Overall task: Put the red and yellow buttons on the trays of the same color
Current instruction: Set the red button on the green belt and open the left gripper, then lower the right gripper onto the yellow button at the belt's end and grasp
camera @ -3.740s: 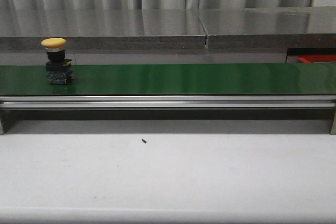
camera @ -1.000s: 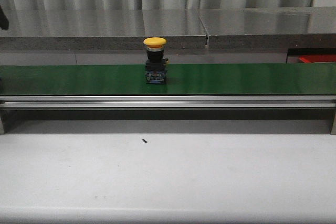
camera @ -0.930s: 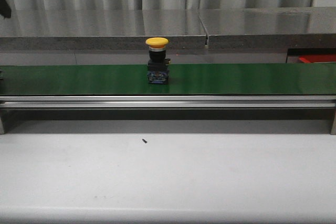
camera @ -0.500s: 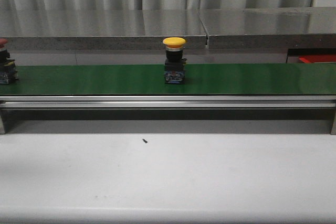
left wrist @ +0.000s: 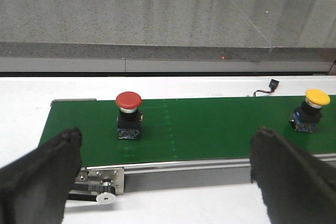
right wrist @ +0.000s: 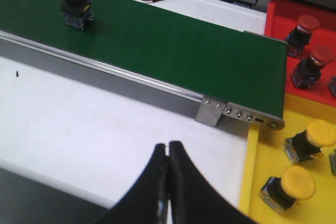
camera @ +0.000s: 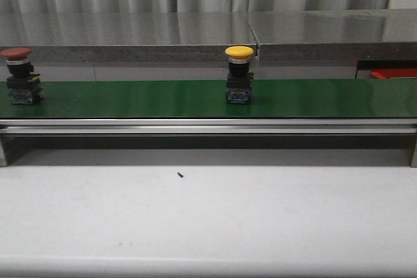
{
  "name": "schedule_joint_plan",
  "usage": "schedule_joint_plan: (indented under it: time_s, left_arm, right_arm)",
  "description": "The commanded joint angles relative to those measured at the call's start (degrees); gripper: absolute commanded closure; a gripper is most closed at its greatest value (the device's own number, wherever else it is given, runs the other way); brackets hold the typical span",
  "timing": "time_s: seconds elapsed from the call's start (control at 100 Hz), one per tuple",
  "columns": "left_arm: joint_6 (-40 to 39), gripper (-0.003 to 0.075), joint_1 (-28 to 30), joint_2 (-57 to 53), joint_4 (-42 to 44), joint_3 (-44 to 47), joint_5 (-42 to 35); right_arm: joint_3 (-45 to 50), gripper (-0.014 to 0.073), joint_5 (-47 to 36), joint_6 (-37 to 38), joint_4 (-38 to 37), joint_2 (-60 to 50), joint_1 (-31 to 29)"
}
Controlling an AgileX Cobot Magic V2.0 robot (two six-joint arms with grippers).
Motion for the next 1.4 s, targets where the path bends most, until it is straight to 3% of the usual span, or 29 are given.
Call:
schedule_joint_plan:
  time_s: [0.0,0.1,0.33,0.98,1.12,1.28,1.39]
  left_arm:
    - [-0.1,0.0185,-0.5,-5.3,-0.8,1.6,-2.6]
    - [-0.1,0.0316,-0.5,-10.9,-0.8,4.7,-2.5]
    - [-0.1,0.0741,-0.5,-16.4,-0.8,8.2,-2.5]
    - [-0.1,0.0739,-0.5,-16.4,-0.8,8.4,-2.5]
    - [-0.1,0.0739,-0.5,-16.4,-0.8,8.4,-2.5]
    - [-0.1,0.0739,-0.5,-16.4,-0.8,8.4,-2.5]
    - [-0.1,0.0739,-0.5,-16.4,-0.8,8.4,-2.5]
  right_arm:
    - [-1.5,0.066,-3.6,-0.2,0.5,0.2,0.0]
    - [-1.5,0.066,-3.6,-0.2,0.5,0.2,0.0]
    - [-1.5,0.066,-3.6,-0.2,0.5,0.2,0.0]
    - [-1.5,0.064,-1.3,-0.2,1.4,0.2,0.0]
    - [-1.5,0.0487,0.5,-0.2,3.9,0.2,0.0]
    - [-1.5,0.0158,0.5,-0.2,4.3,0.2,0.0]
    - [-1.5,0.0007,-0.9,-0.2,5.5,0.2,0.0]
